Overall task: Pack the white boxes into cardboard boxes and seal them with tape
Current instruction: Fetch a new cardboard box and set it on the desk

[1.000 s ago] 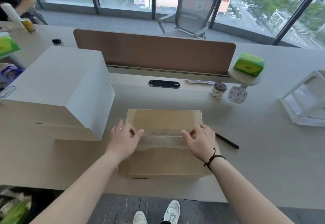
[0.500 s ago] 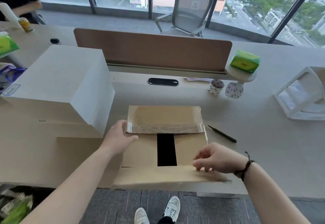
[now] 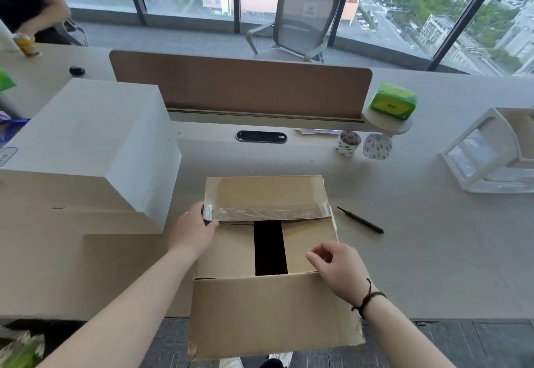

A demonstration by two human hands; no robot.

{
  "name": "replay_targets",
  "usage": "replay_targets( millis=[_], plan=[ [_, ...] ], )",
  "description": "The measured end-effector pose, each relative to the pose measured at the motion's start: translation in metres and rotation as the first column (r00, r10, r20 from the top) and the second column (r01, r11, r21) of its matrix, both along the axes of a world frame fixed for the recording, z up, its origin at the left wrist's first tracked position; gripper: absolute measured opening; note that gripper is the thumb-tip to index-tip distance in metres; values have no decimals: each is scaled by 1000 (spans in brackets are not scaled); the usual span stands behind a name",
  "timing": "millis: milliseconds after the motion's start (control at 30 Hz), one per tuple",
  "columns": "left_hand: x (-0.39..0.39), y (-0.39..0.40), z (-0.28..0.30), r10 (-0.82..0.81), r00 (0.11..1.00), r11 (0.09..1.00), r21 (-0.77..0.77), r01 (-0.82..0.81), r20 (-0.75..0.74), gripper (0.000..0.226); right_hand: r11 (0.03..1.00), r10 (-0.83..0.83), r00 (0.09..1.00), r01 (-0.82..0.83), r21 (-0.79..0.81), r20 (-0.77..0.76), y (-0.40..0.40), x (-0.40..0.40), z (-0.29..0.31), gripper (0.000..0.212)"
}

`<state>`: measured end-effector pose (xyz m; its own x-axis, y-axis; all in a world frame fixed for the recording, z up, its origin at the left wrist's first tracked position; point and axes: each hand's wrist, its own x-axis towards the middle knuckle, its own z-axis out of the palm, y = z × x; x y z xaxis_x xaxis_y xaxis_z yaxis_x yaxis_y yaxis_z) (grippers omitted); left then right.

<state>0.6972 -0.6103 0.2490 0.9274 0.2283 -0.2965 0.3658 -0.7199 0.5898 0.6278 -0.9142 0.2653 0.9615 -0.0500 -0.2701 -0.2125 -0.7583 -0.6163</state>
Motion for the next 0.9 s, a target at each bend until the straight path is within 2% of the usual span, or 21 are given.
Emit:
replay_targets(
  millis=[100,233,433,567,633,733,900],
  plan=[
    [2,1,2,-15,1000,1000,12,15,28,22,1000,-8,1000,8,10,7,4,21,1,5],
    [10,2,9,25,996,1000,-12,-24,81,32,997,62,996,-60,-40,63,12,46,5,33],
    [39,-9,36,145,968,970,-222,-98,207,39,996,76,969,-61,-70,235,19,91,20,46],
    [68,-21,47,110,959,968,-249,-43,260,61,995,58,954,-32,-94,293,14,126,26,54],
    [83,-24,44,52,971,981,-192,-6,234,69,993,57,963,-28,-115,263,9,143,26,59],
    [101,-24,33,-93,983,992,-65,104,157,72,986,81,987,-59,-155,136,2,167,16,68],
    [117,-22,8,-264,959,960,65,271,-103,69,975,107,988,-125,-182,-110,-13,182,-18,77]
  ],
)
